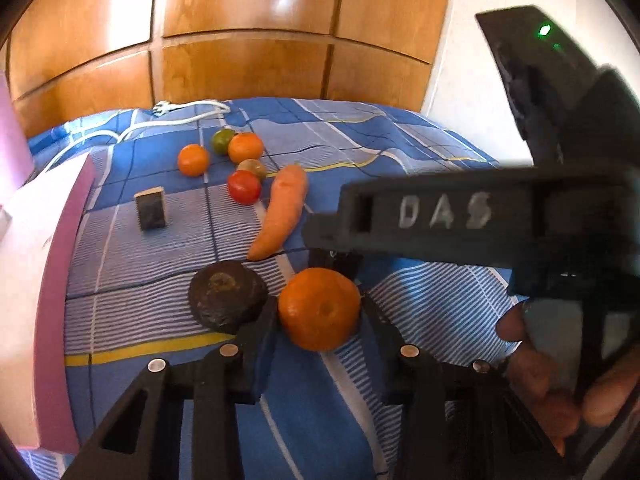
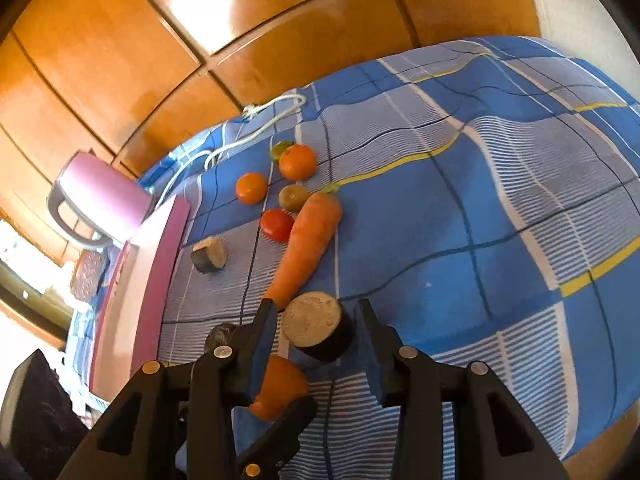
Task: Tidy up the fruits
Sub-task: 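Grasp the mandarin with the left gripper while the right grasps the beige-faced slice, then carry both items over the white tray and open both grippers to release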
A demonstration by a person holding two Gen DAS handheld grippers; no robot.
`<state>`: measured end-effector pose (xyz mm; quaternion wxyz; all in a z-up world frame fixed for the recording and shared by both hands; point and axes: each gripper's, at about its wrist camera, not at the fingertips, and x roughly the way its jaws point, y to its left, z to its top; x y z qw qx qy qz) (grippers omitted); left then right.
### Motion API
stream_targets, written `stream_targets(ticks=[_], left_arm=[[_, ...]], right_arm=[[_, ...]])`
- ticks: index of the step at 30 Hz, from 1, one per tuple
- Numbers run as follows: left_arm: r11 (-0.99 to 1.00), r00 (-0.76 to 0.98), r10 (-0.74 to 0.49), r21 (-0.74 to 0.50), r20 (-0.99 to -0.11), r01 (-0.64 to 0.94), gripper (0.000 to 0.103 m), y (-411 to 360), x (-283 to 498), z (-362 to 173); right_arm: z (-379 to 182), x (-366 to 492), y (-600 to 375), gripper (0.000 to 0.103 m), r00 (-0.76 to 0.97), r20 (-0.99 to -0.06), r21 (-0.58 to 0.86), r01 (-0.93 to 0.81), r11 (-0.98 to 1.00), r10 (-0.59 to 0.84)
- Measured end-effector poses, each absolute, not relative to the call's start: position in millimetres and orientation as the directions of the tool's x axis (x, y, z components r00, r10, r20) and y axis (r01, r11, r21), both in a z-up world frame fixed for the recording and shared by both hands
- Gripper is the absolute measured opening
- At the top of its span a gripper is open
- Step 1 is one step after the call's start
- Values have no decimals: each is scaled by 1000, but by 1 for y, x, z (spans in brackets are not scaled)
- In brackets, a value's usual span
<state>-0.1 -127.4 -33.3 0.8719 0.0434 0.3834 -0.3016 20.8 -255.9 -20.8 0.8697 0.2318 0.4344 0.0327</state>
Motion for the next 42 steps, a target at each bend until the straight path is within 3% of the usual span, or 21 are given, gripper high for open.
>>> stream_targets(ticks=[11,26,33,42], left_arm=[[835,544,-485,-178,-685,520,38,-112,-3,-32],[869,636,-477,-216,-606,446,38,-78,-12,-8],[938,762,-345,-210,-548,274,38,-41,-9,6],[967,854,-57,-241,-516,-81,38,18,-4,10]], right_arm=[[-30,32,-242,41,554,-811,320,149,936,189],[-9,14,-238,37,670,-723,312,102,944,167],[0,11,-221,37,706,-689,263,34,964,163],[6,20,-173,37,729,-650,185,-125,975,216]])
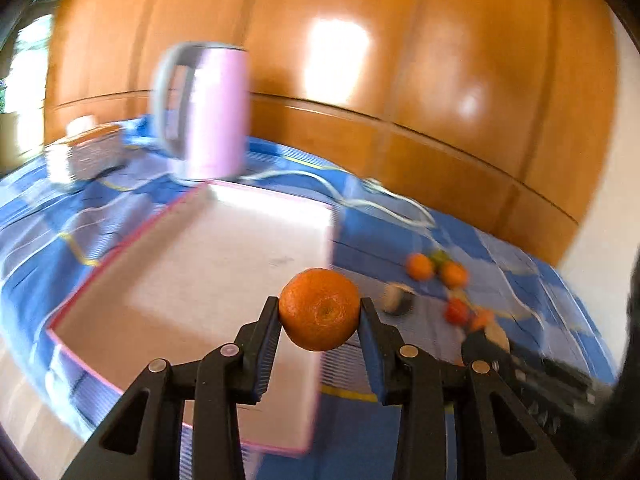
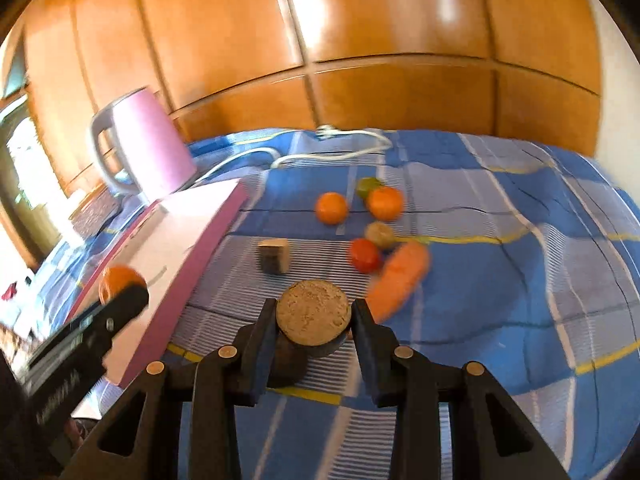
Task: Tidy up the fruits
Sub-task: 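Carry both items over the white tray and open both grippers to release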
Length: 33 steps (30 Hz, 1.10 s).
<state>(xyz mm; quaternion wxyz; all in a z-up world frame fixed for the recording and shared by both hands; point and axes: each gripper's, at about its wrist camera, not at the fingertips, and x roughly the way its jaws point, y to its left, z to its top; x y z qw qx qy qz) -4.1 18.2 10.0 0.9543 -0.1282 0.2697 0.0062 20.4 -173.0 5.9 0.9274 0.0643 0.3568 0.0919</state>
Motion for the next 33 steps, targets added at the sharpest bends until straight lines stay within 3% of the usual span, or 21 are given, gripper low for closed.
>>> stream_targets(ticks=[5,14,19,23,33], left_arm=[[938,848,71,-253,-526,-236,39,42,-3,9],[834,771,179,-322,-611,-449,40,79,2,-7],[796,756,211,-341,-619,-501,48,87,3,-9],[763,747,210,-372,-631,-529,60,95,3,-12],[770,751,213,-366,-625,-523,72,93,1,-10]], right_arm=[[7,30,-146,37,722,-634,182,-210,961,278],[17,50,-91,37,694,-590,191,-377,906,413],[15,61,-66,37,658,-585,198,-451,870,474],[9,68,-62,38,618,-593,231,-483,845,516],[1,71,-65,39,580,-614,254,-497,829,536]])
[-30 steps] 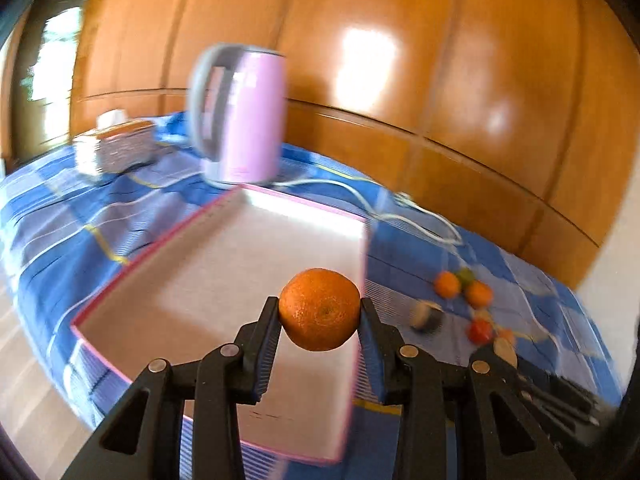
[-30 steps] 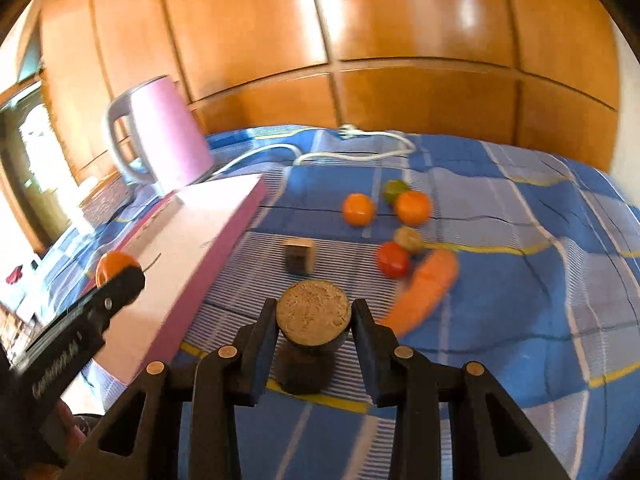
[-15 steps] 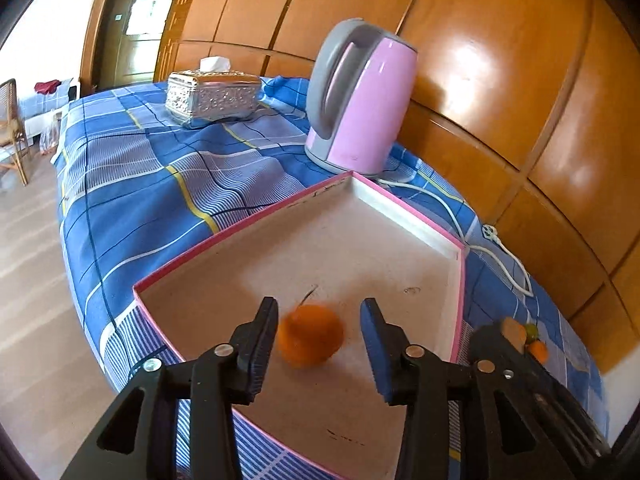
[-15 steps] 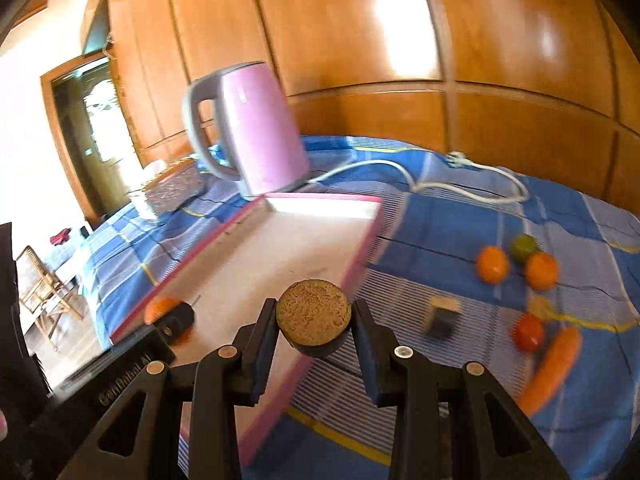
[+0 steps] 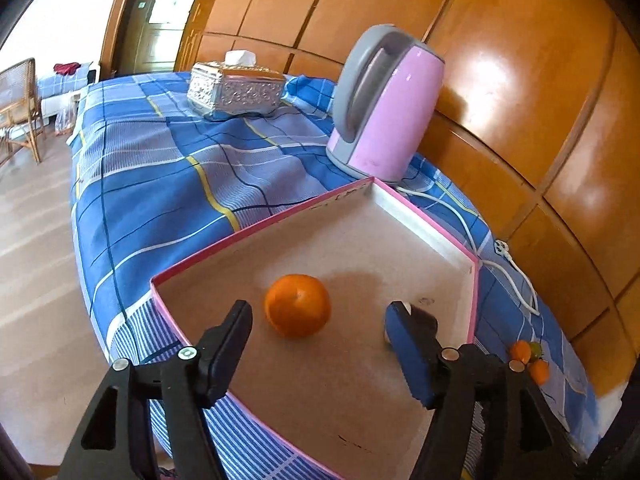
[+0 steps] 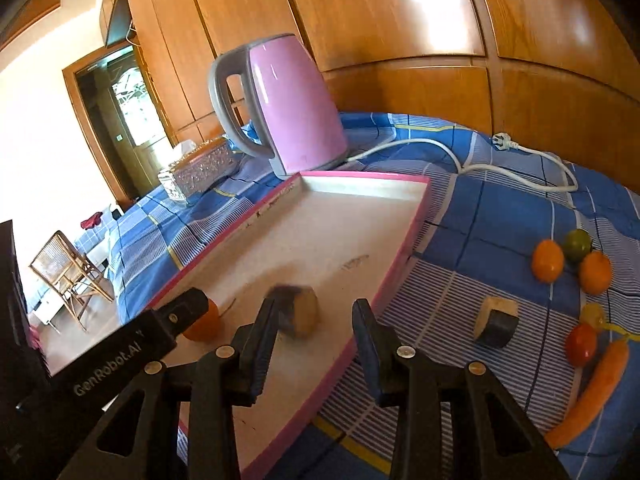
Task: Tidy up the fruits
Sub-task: 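Carry both items over the white tray and open both grippers to release, then withdraw both grippers from the tray back toward the remaining produce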
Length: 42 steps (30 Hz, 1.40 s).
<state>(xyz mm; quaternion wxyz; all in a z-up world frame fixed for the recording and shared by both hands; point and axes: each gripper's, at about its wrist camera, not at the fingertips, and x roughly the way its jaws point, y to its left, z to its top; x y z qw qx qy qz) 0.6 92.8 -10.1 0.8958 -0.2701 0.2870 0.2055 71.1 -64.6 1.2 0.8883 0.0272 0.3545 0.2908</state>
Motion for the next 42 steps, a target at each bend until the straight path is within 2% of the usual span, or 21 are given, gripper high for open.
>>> stream_targets(ticks=[5,19,32,42], left_arm=[[799,771,192,-360,-607,-482,78,85,-1,-7],[889,810,100,-314,-577,-334,81,60,1,-2],[985,835,-68,-170,-546,-31,81,2,0,4],[958,754,-286,-174,-591,227,74,-38,0,-6]], right_arm=[[-1,65,-77,40,613,-640,215,-435,874,463],[3,46,-125,40,681,-660,191,-254,948,316],[8,42,-204,40,724,-672,269,46,962,153],[-1,41,-246,40,714,-695,340,220,914,87]])
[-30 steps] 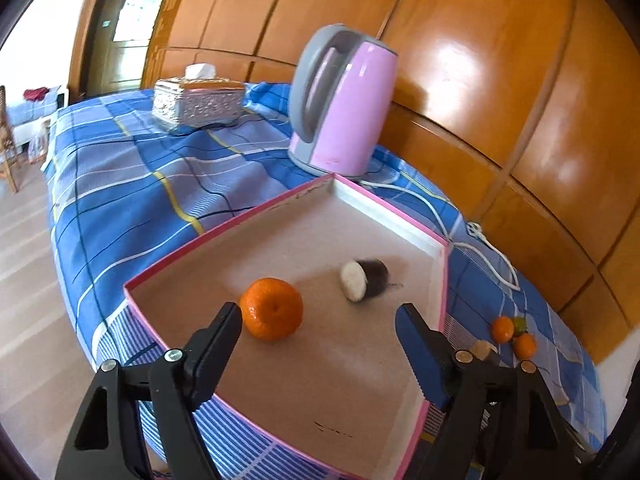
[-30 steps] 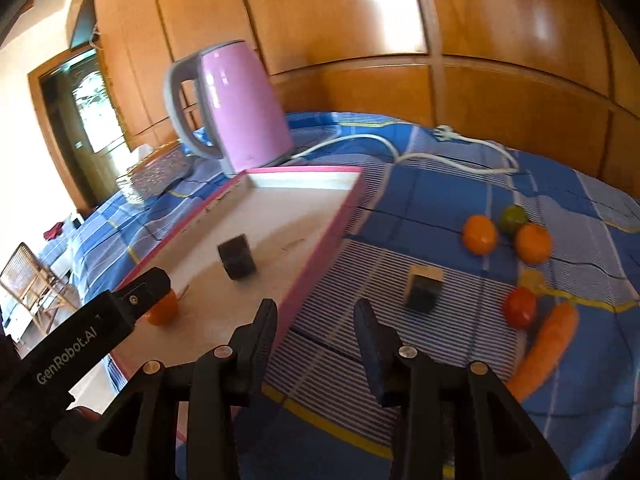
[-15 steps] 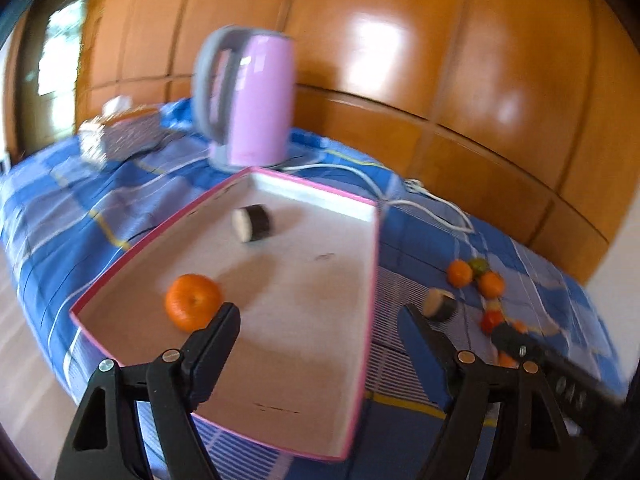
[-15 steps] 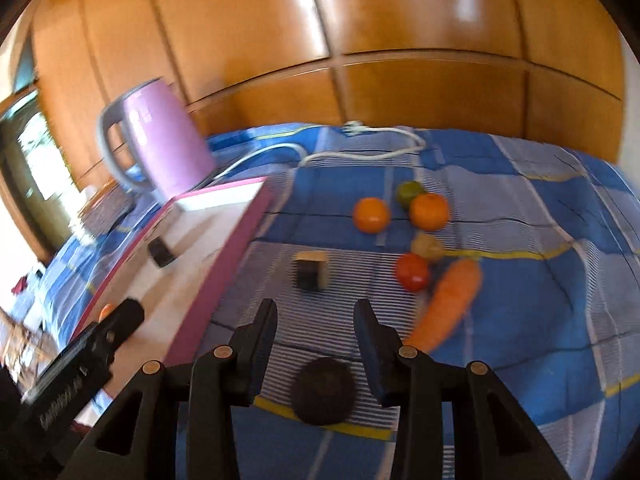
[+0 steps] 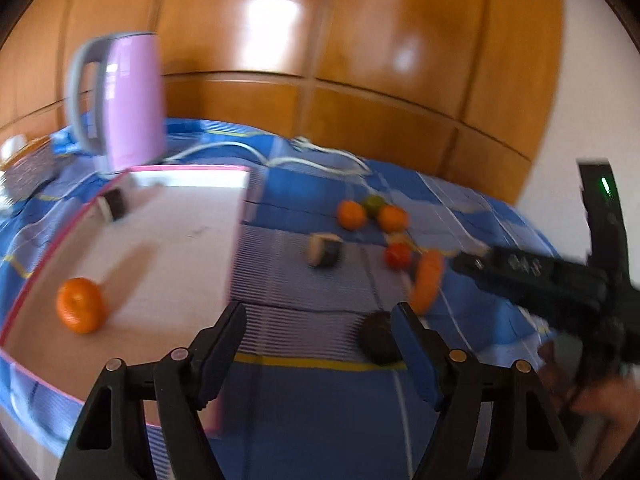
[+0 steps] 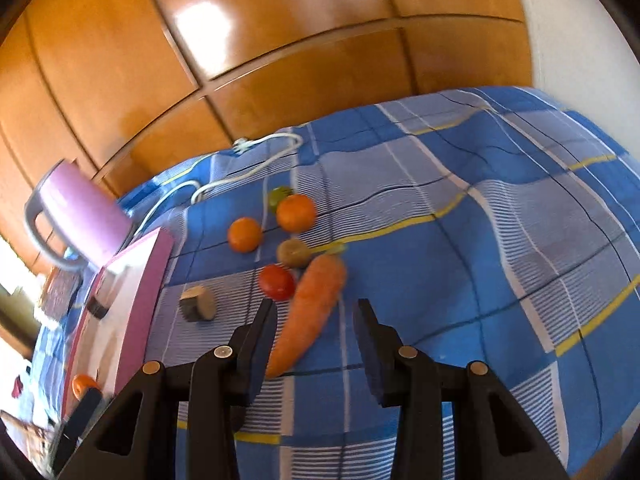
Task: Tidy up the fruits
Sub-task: 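Withdraw both grippers from the tray back toward the remaining produce, then grasp the dark brown round fruit with the left gripper while the right grasps the carrot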
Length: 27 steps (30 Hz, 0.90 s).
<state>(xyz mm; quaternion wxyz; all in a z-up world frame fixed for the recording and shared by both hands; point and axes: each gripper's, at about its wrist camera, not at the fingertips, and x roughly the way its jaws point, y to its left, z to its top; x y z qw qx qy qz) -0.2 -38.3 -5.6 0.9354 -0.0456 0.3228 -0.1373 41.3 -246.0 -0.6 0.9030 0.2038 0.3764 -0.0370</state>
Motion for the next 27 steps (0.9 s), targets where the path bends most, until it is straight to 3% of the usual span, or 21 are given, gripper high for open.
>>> stream_targets(ticks=[6,10,19,21,27], left_arm=[[926,693,-340,-99,-635,364,74,-77,3,-17],[922,668,-345,-106,-659,372,71,-86,11,-24],[919,617,-374,-187,-692,347,53,-88,34,-36],[918,620,-368,-167,-693,359,45,-92,33,-36],[923,624,-352,-151,-697,353,43,-96,35,-41]], right_arm=[[-11,48,-251,40,681,-724,360,242,901,107],[-16,56,-251,40,673,-733,349,242,905,102],[-24,91,-249,40,657,-744,324,202,924,117],[-26,95,-248,40,654,-744,332,188,924,134],[-34,100,-249,40,638,-749,370,184,911,176]])
